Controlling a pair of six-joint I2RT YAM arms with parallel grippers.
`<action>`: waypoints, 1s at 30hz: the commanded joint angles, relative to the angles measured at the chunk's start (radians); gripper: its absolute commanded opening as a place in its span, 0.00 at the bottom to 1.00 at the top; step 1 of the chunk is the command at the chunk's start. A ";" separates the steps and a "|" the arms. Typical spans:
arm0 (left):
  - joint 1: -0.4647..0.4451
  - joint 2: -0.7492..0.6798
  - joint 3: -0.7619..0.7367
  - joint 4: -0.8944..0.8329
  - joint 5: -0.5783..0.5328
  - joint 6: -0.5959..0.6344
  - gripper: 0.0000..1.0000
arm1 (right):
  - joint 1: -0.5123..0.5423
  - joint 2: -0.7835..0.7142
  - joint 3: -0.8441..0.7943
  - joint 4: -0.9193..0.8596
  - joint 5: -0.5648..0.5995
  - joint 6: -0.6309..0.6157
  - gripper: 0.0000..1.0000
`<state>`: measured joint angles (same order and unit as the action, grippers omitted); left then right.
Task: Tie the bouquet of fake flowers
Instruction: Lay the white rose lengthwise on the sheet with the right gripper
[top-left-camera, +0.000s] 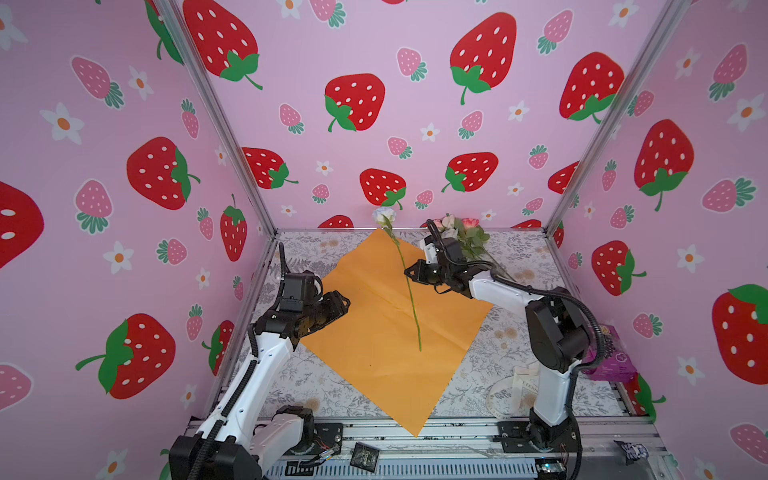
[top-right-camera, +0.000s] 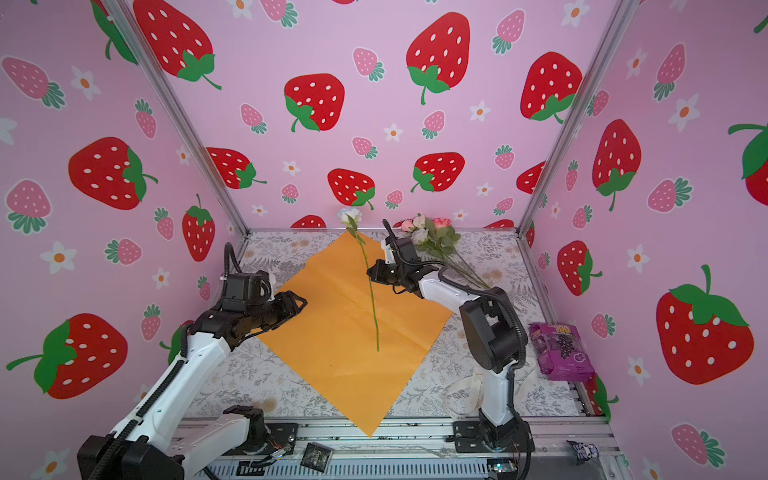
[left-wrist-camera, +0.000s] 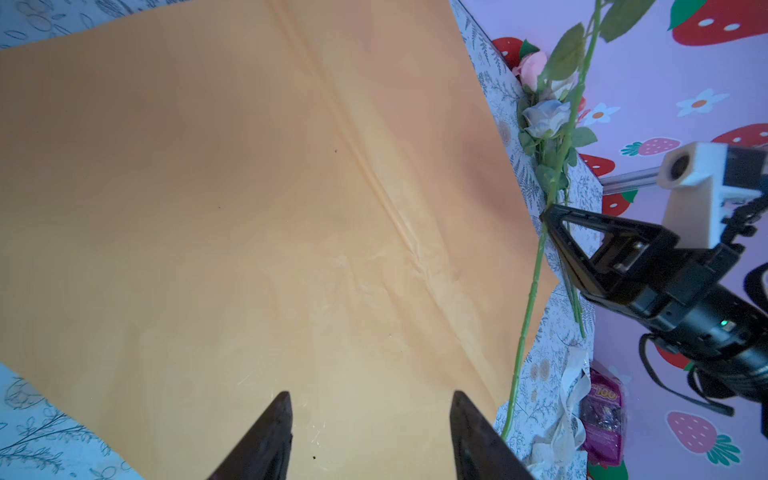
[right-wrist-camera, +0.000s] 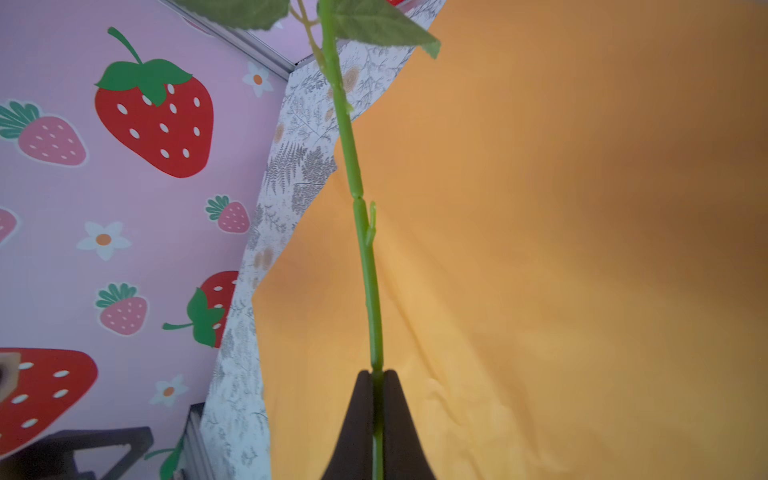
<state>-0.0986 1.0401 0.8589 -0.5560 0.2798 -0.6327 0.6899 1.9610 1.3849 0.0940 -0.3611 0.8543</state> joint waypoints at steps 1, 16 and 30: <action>0.024 -0.025 -0.011 -0.066 -0.030 -0.002 0.62 | 0.033 0.073 0.035 0.057 0.102 0.220 0.00; 0.047 -0.056 -0.030 -0.066 -0.013 0.005 0.63 | 0.102 0.264 0.117 -0.009 0.109 0.236 0.00; 0.053 -0.050 -0.045 -0.057 0.003 0.008 0.63 | 0.135 0.244 0.191 -0.094 0.191 0.095 0.00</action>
<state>-0.0502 0.9901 0.8230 -0.6037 0.2729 -0.6319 0.8101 2.2547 1.5558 0.0196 -0.2073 0.9722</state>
